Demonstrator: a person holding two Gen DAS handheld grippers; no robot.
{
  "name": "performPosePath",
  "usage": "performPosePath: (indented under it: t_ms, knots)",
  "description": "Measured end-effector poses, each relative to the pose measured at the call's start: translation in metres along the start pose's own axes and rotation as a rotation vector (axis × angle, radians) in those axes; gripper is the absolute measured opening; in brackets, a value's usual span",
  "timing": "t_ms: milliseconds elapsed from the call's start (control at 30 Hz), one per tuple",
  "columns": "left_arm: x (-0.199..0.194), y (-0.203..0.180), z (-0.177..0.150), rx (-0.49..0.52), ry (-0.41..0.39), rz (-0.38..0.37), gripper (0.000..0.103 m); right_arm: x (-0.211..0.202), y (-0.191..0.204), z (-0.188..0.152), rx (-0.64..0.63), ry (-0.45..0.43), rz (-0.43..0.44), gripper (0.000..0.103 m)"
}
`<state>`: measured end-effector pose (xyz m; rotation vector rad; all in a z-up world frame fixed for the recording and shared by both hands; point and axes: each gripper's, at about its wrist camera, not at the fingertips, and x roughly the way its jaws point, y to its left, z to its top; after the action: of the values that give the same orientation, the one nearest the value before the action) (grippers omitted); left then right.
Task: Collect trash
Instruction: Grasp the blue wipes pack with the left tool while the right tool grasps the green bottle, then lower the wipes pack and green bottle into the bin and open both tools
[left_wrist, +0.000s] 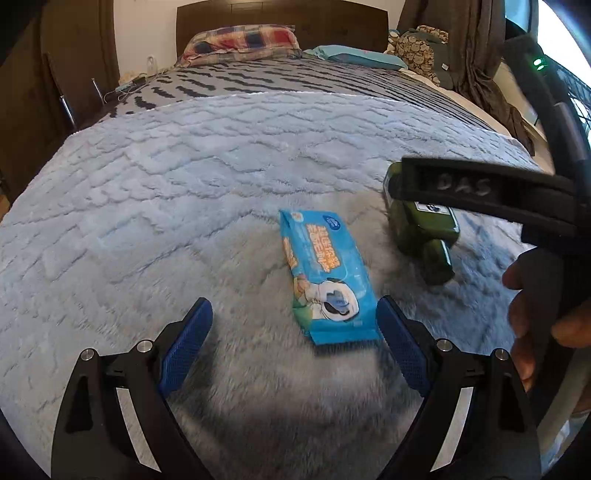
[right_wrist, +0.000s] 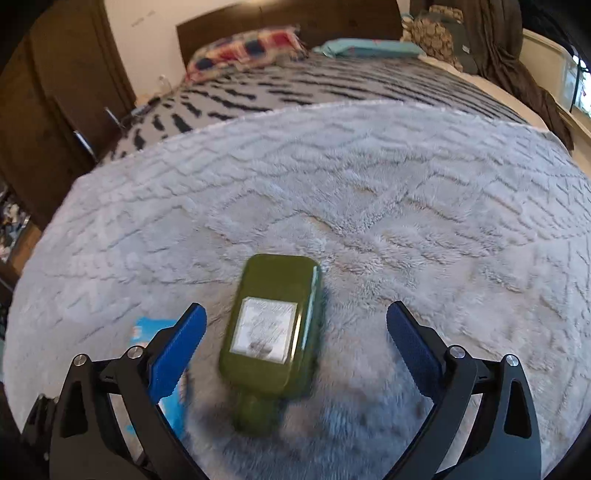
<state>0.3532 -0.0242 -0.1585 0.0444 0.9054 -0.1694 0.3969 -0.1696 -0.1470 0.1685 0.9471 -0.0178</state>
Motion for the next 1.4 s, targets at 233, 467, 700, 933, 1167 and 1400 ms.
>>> performPosePath:
  t_ms: [233,467,700,933,1167,1400]
  knots:
    - [0.023,-0.008,0.013,0.004,0.031,0.009,0.085,0.010,0.001,0.000,-0.008,0.019,0.041,0.071]
    - [0.026,-0.013,0.019,0.004,0.036,-0.008,0.084,0.000,-0.019,0.005,0.027,0.018,0.039,0.060]
    - [0.028,-0.014,0.022,0.012,0.041,-0.004,0.046,-0.024,-0.043,-0.011,-0.023,0.002,0.014,0.059]
    - [-0.006,-0.020,-0.007,0.033,0.024,-0.041,0.041,-0.089,-0.056,-0.063,-0.121,-0.099,-0.011,0.058]
    - [-0.072,-0.035,-0.057,0.057,-0.032,-0.065,0.041,-0.159,-0.066,-0.113,-0.143,-0.175,0.002,0.055]
    - [-0.159,-0.061,-0.104,0.123,-0.135,-0.071,0.041,-0.221,-0.069,-0.169,-0.162,-0.237,0.065,0.054]
